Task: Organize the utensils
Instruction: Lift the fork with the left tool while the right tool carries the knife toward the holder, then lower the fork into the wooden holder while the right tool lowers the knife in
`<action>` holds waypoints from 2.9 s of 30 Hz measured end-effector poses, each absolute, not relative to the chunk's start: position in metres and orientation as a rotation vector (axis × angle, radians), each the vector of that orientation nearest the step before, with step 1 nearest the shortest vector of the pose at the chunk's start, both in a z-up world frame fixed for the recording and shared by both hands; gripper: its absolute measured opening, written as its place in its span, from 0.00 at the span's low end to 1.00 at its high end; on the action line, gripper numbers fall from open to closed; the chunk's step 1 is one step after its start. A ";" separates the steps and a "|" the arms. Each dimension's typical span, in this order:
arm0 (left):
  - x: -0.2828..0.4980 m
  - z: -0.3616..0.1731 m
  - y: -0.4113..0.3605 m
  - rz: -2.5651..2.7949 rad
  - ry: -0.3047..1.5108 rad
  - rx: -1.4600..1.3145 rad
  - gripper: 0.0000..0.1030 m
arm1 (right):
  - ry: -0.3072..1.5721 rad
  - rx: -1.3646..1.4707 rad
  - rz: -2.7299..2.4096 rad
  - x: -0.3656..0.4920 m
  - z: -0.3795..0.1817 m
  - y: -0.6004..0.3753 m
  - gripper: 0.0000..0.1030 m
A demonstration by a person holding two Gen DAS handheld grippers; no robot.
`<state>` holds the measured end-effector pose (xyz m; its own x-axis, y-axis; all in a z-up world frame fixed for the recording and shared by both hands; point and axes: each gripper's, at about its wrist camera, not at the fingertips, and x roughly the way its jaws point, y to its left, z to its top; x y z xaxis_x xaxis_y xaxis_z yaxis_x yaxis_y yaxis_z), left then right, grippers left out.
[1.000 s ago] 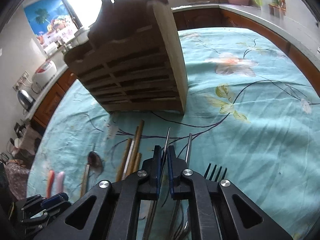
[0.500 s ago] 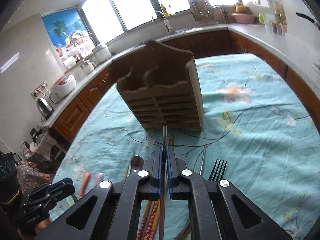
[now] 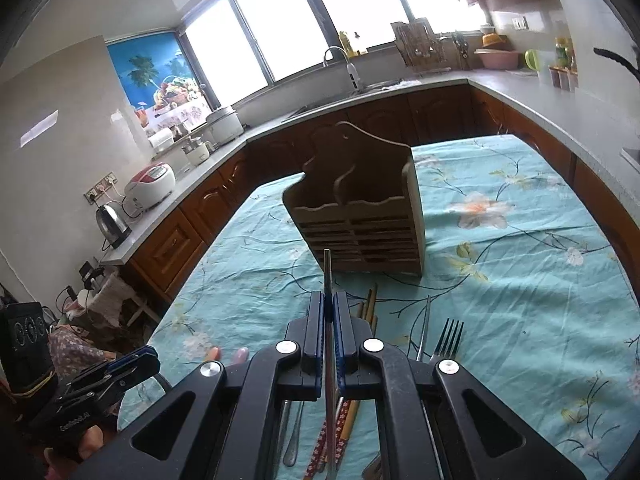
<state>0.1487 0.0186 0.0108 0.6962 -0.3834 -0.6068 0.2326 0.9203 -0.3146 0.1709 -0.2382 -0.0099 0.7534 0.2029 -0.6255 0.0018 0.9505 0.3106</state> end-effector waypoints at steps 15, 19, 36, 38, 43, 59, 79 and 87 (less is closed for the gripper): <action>0.143 0.026 0.028 -0.362 0.676 -0.225 0.20 | 0.652 0.299 0.146 0.164 0.012 -0.229 0.04; 0.145 0.029 0.028 -0.361 0.667 -0.224 0.20 | 0.643 0.303 0.152 0.163 0.015 -0.229 0.04; 0.164 0.041 0.025 -0.363 0.629 -0.213 0.20 | 0.595 0.311 0.144 0.171 0.030 -0.239 0.04; 0.168 0.043 0.025 -0.361 0.624 -0.214 0.20 | 0.588 0.315 0.144 0.172 0.032 -0.241 0.04; 0.178 0.051 0.027 -0.365 0.609 -0.221 0.20 | 0.566 0.324 0.135 0.177 0.038 -0.248 0.04; 0.252 0.093 0.017 -0.382 0.474 -0.224 0.20 | 0.466 0.301 0.089 0.224 0.078 -0.274 0.04; 0.413 0.022 -0.022 -0.333 0.518 -0.290 0.20 | 0.423 0.313 -0.014 0.312 0.066 -0.321 0.04; 0.456 -0.004 -0.036 -0.303 0.589 -0.310 0.20 | 0.503 0.360 -0.003 0.324 0.011 -0.324 0.04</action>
<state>0.4558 -0.0358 -0.0042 0.7901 -0.3643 -0.4929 0.1899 0.9101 -0.3683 0.3243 -0.3240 0.0114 0.8772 0.0853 -0.4724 0.0902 0.9373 0.3367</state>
